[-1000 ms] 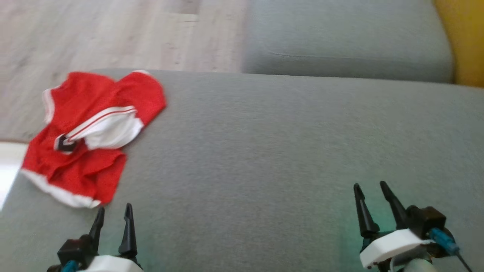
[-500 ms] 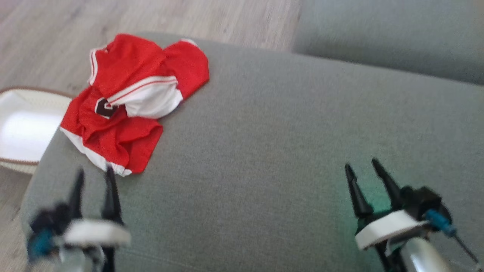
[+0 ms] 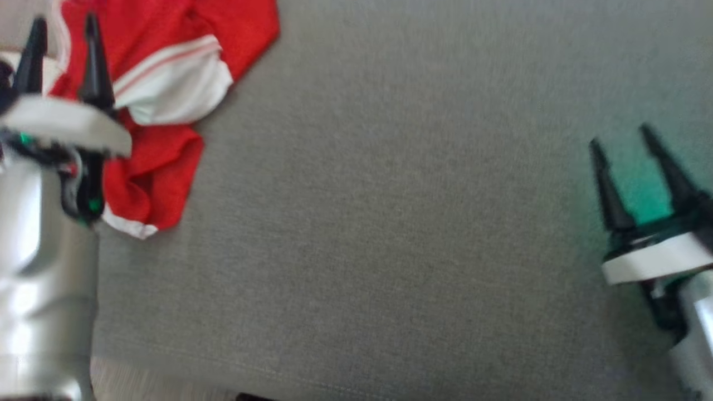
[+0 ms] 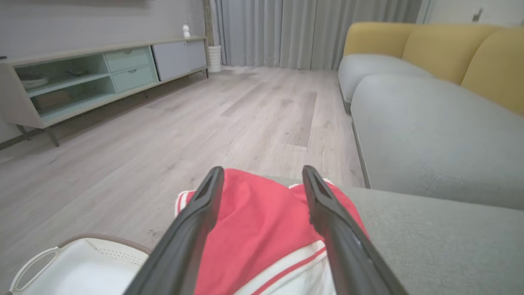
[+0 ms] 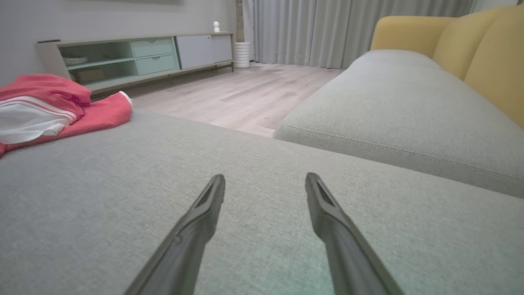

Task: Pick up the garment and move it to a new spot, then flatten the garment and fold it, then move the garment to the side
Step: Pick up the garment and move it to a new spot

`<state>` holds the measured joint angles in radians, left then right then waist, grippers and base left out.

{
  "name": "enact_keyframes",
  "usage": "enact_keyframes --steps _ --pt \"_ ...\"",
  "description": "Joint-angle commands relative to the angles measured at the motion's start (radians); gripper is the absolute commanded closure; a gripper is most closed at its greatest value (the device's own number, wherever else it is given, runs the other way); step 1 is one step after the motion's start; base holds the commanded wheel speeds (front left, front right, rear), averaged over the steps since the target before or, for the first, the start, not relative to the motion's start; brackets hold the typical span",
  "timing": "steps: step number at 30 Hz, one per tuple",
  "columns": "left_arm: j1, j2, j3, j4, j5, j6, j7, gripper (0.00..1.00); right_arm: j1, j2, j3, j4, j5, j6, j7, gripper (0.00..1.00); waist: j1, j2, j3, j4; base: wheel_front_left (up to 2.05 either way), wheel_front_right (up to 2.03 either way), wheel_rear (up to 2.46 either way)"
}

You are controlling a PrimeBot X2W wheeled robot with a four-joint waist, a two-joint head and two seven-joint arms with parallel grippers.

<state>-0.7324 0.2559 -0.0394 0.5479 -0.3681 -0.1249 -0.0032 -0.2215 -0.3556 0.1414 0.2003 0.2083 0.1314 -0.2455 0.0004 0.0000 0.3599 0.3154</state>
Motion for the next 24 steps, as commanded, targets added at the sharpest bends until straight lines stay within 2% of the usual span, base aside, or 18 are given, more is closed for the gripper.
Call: enact_keyframes --steps 1,8,15,16,17,18,19,20,24 --pt "-0.034 0.055 0.025 -0.017 0.004 -0.005 0.004 0.0 -0.014 -0.023 0.008 -0.038 -0.003 -0.001 0.003 0.0 -0.0004 0.0 0.095 -0.018 0.0 0.0 0.0" --pt "-0.216 0.078 -0.022 0.208 0.012 -0.005 0.038 0.0 0.029 -0.09 -0.052 -0.188 0.003 -0.001 0.054 0.0 -0.0004 0.0 0.188 -0.038 0.0 0.0 0.0" --pt "-0.321 0.106 -0.075 0.416 0.064 0.008 0.052 0.0 0.071 -0.086 -0.079 -0.291 -0.001 -0.001 0.09 0.0 -0.0004 0.0 0.236 -0.067 0.0 0.0 0.0" --pt "-0.329 0.108 -0.079 0.437 0.066 0.007 0.05 0.03 0.075 -0.084 -0.082 -0.297 -0.002 -0.001 0.091 0.0 -0.0004 0.0 0.238 -0.07 0.0 0.0 0.0" --pt "-0.338 0.108 -0.082 0.457 0.065 0.006 0.046 0.2 0.079 -0.083 -0.086 -0.301 -0.003 -0.001 0.092 0.0 -0.0004 0.0 0.239 -0.073 0.0 0.0 0.0" --pt "-0.346 0.106 -0.085 0.473 0.064 0.005 0.04 0.52 0.083 -0.082 -0.088 -0.304 -0.003 -0.001 0.092 0.0 -0.0004 0.0 0.238 -0.075 0.0 0.0 0.0" --pt "-0.352 0.104 -0.089 0.488 0.063 0.004 0.033 0.73 0.086 -0.08 -0.088 -0.305 -0.004 -0.001 0.091 0.0 -0.0004 0.0 0.235 -0.078 0.0 0.0 0.0" --pt "-0.361 0.105 -0.104 0.513 0.067 0.001 0.02 1.0 0.091 -0.074 -0.086 -0.3 -0.005 -0.001 0.088 0.0 -0.0004 0.0 0.223 -0.082 0.0 0.0 0.0" --pt "-0.382 0.122 -0.121 0.539 0.058 -0.003 -0.02 1.0 0.093 -0.049 -0.072 -0.277 -0.004 -0.001 0.074 0.0 -0.0004 0.0 0.182 -0.092 0.0 0.0 0.0"
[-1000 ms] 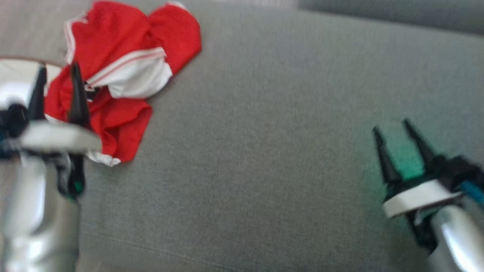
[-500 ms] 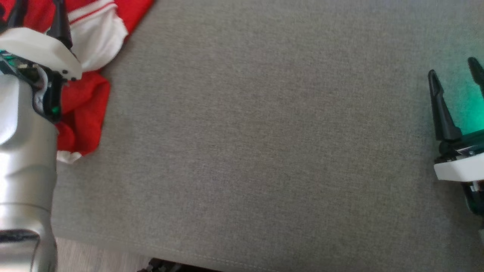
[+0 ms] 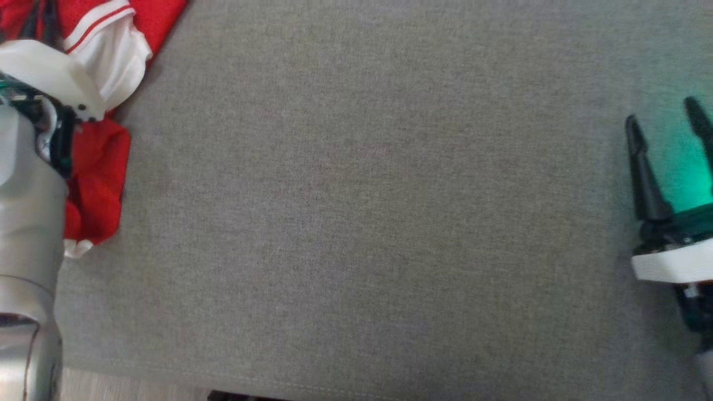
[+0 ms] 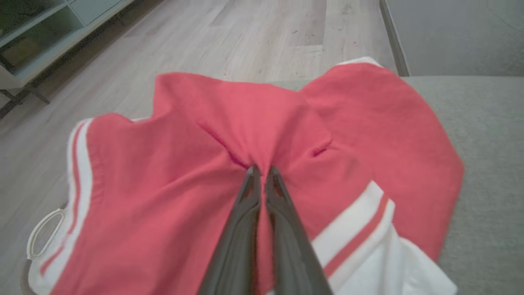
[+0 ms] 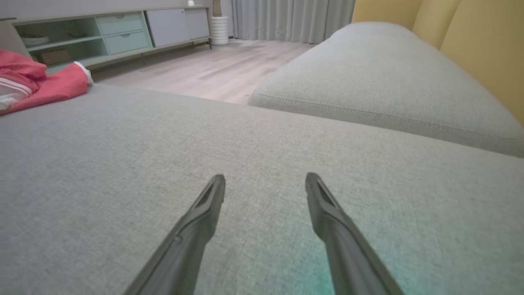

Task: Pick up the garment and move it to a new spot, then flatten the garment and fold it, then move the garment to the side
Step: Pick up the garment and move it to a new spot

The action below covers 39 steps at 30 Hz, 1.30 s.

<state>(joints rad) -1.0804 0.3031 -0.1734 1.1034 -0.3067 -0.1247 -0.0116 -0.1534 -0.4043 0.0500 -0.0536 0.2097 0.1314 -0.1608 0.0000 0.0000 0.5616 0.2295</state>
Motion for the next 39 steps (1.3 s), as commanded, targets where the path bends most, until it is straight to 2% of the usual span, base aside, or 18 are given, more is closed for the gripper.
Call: enact_keyframes --steps 1,7,12,16,17,21,22,25,29,33,36,39 --pt "-0.041 0.082 0.011 -0.013 -0.008 -0.004 -0.023 1.0 0.022 0.007 0.025 -0.014 -0.004 -0.001 -0.016 0.0 0.0 0.0 -0.032 -0.009 0.0 0.0 0.0" --pt "-0.056 0.115 -0.027 -0.043 -0.045 -0.006 -0.069 1.0 0.017 0.059 0.081 0.07 0.003 -0.001 -0.053 0.0 0.0 0.0 -0.165 -0.036 0.0 0.0 0.0" --pt "-0.049 0.154 -0.083 -0.169 -0.139 -0.006 -0.052 1.0 -0.006 0.101 0.119 0.131 0.013 -0.001 -0.075 0.0 0.0 0.0 -0.256 -0.062 0.0 0.0 0.0" --pt "0.006 0.199 -0.155 -0.347 -0.235 -0.006 0.001 1.0 -0.008 0.137 0.14 0.174 0.023 -0.001 -0.088 0.0 0.0 0.0 -0.327 -0.081 0.0 0.0 0.0" --pt "0.006 0.199 -0.155 -0.347 -0.235 -0.006 0.001 1.0 -0.008 0.137 0.14 0.174 0.023 -0.001 -0.088 0.0 0.0 0.0 -0.327 -0.081 0.0 0.0 0.0" --pt "0.085 0.26 -0.208 -0.571 -0.343 -0.006 0.073 1.0 -0.001 0.163 0.154 0.209 0.032 -0.001 -0.096 0.0 0.0 0.0 -0.39 -0.099 0.0 0.0 0.0" --pt "0.127 0.292 -0.222 -0.684 -0.381 -0.006 0.115 1.0 0.004 0.176 0.158 0.219 0.036 -0.001 -0.098 0.0 0.0 0.0 -0.411 -0.111 0.0 0.0 0.0" --pt "0.195 0.317 -0.232 -0.851 -0.438 -0.006 0.179 1.0 0.005 0.194 0.164 0.226 0.04 -0.001 -0.1 0.0 0.0 0.0 -0.43 -0.137 0.0 0.0 0.0" --pt "0.286 0.31 -0.248 -1.054 -0.498 0.014 0.245 1.0 0.003 0.217 0.169 0.221 0.041 -0.001 -0.101 0.0 0.0 0.0 -0.441 -0.182 0.0 0.0 0.0" --pt "0.353 0.275 -0.289 -1.212 -0.529 0.051 0.292 1.0 -0.011 0.239 0.184 0.208 0.036 -0.001 -0.101 0.0 0.0 0.0 -0.433 -0.244 0.0 0.0 0.0" --pt "0.379 0.233 -0.339 -1.282 -0.536 0.07 0.323 1.0 -0.036 0.253 0.199 0.197 0.033 -0.001 -0.101 0.0 0.0 0.0 -0.407 -0.298 0.0 0.0 0.0" --pt "0.398 0.178 -0.412 -1.273 -0.512 0.077 0.334 1.0 -0.054 0.265 0.221 0.198 0.034 -0.001 -0.101 0.0 0.0 0.0 -0.409 -0.356 0.0 0.0 0.0"
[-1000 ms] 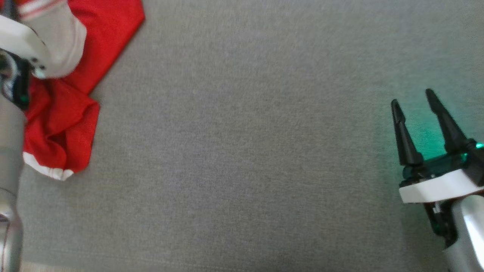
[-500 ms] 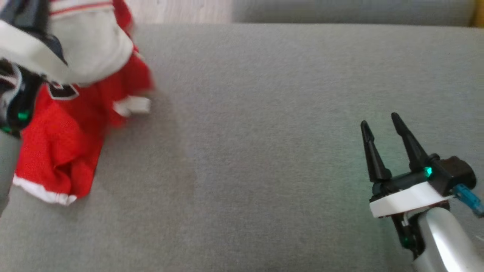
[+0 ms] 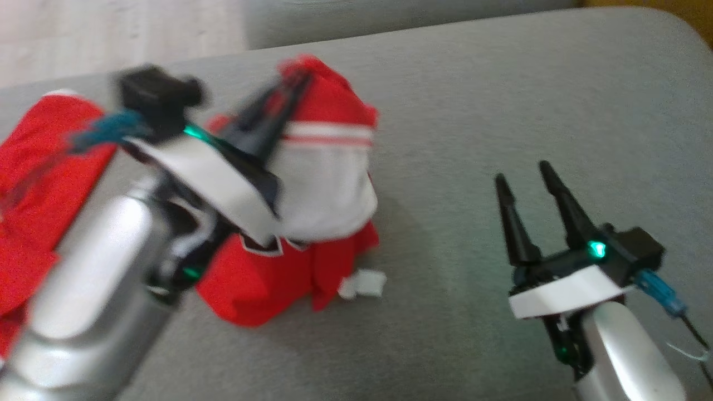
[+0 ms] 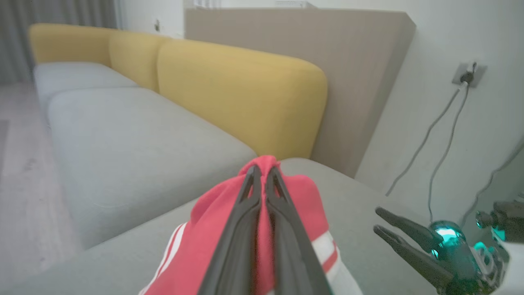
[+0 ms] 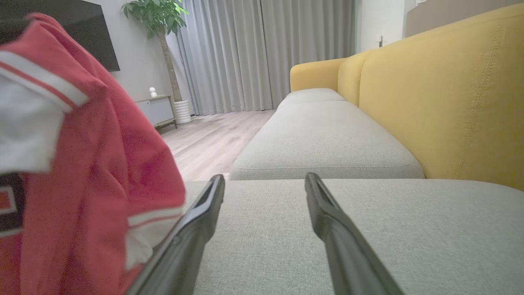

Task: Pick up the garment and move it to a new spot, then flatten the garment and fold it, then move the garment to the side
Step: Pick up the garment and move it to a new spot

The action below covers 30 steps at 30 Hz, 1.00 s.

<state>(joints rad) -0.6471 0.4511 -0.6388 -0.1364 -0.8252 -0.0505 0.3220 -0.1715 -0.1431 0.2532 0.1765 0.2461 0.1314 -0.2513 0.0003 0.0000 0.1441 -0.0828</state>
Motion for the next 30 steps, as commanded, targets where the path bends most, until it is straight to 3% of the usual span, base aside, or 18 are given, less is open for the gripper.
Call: enact_keyframes --steps 1,9,15,17,18,25,30 --pt "-0.028 0.01 0.03 -0.022 0.011 0.003 0.001 1.0 -0.041 0.008 0.026 -0.031 -0.002 -0.001 -0.01 0.0 -0.0003 0.0 0.01 -0.066 0.0 0.0 0.0" --pt "-0.054 -0.201 -0.114 0.174 0.08 -0.025 -0.105 1.0 -0.072 0.04 0.047 -0.038 0.01 -0.001 -0.01 0.0 -0.0003 0.0 0.035 -0.207 0.0 0.0 0.0" --pt "-0.109 -0.321 -0.121 0.367 0.089 -0.042 -0.235 0.98 -0.072 0.059 0.033 -0.037 0.008 -0.001 -0.01 0.0 -0.0003 0.0 0.056 -0.276 0.0 0.0 0.0" --pt "-0.126 -0.342 -0.131 0.441 0.115 -0.04 -0.282 0.47 -0.069 0.063 0.028 -0.036 0.004 -0.001 -0.01 0.0 -0.0003 0.0 0.059 -0.288 0.0 0.0 0.0" --pt "-0.13 -0.351 -0.137 0.474 0.125 -0.04 -0.305 0.02 -0.067 0.064 0.027 -0.033 0.001 -0.001 -0.01 0.0 -0.0003 0.0 0.057 -0.293 0.0 0.0 0.0" --pt "-0.138 -0.377 -0.163 0.587 0.15 -0.039 -0.391 0.0 -0.062 0.064 0.002 -0.032 -0.018 -0.001 -0.01 0.0 -0.0003 0.0 0.048 -0.281 0.0 0.0 0.0" --pt "-0.091 -0.358 -0.147 0.605 0.168 -0.005 -0.482 0.0 -0.047 0.049 -0.021 -0.035 -0.047 -0.001 -0.01 0.0 -0.0003 0.0 0.02 -0.236 0.0 0.0 0.0"
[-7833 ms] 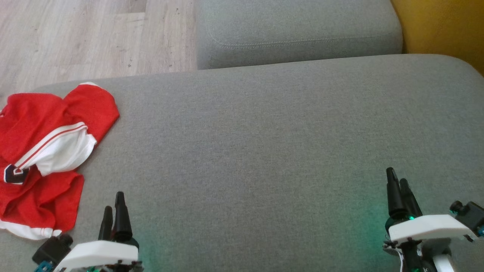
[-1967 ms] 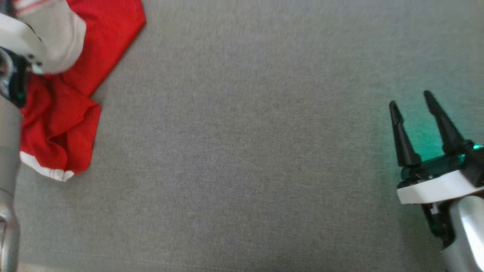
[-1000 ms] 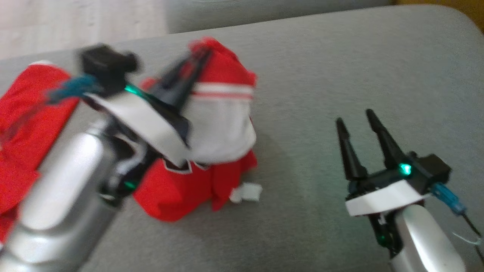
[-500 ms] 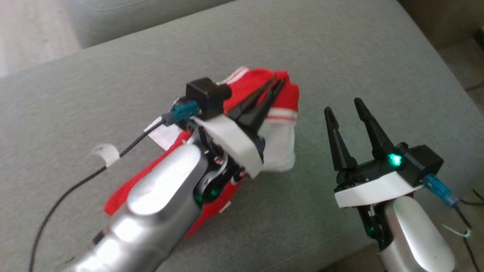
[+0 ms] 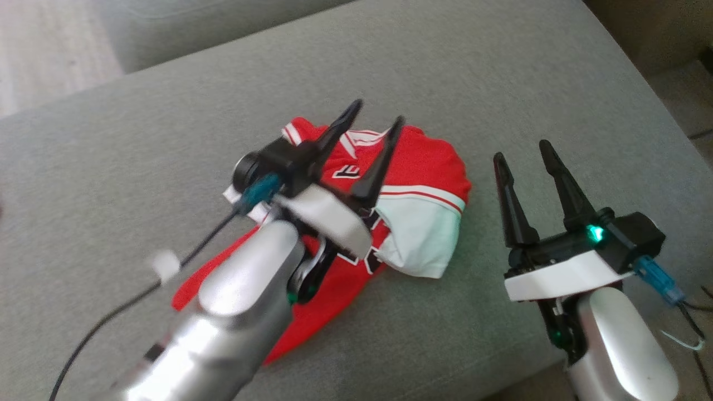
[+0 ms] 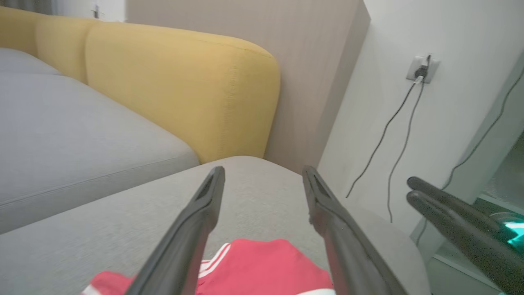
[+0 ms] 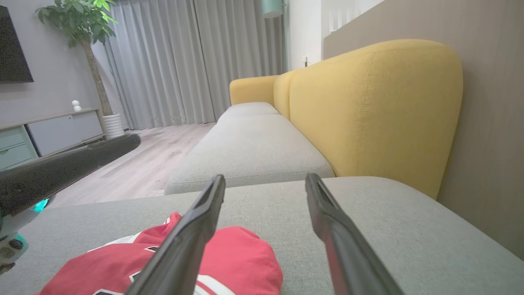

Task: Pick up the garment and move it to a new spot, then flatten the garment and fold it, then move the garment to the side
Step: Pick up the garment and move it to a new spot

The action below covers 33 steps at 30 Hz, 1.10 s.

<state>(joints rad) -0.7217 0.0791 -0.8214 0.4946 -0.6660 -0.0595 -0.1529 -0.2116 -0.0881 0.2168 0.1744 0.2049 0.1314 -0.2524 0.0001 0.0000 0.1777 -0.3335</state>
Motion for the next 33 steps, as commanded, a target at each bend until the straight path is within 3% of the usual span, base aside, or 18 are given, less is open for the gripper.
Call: enact_keyframes --steps 1,10,17,25,33 --pt "0.002 0.026 0.038 -0.029 0.015 0.014 -0.025 0.0 -0.002 -0.011 0.01 -0.033 -0.013 -0.001 -0.009 0.0 -0.0001 0.0 -0.022 0.027 0.0 0.0 0.0" --pt "0.27 0.151 0.122 -0.148 0.06 0.151 -0.106 0.0 0.06 -0.051 -0.07 -0.025 -0.088 -0.001 -0.009 0.0 -0.0001 0.0 -0.087 0.136 0.0 0.0 0.0" --pt "0.524 0.17 0.303 -0.291 0.087 0.209 -0.108 0.0 0.119 -0.055 -0.133 -0.01 -0.142 -0.001 -0.009 0.0 -0.0001 0.0 -0.118 0.218 0.0 0.0 0.0" --pt "0.738 0.14 0.473 -0.321 0.192 0.198 -0.109 0.0 0.174 -0.032 -0.178 0.036 -0.162 -0.001 -0.009 0.0 -0.0001 0.0 -0.15 0.276 0.0 0.0 0.0" --pt "0.84 0.06 0.627 -0.315 0.259 0.13 -0.109 0.0 0.203 -0.01 -0.185 0.081 -0.163 -0.001 -0.009 0.0 -0.0001 0.0 -0.168 0.305 0.0 0.0 0.0"
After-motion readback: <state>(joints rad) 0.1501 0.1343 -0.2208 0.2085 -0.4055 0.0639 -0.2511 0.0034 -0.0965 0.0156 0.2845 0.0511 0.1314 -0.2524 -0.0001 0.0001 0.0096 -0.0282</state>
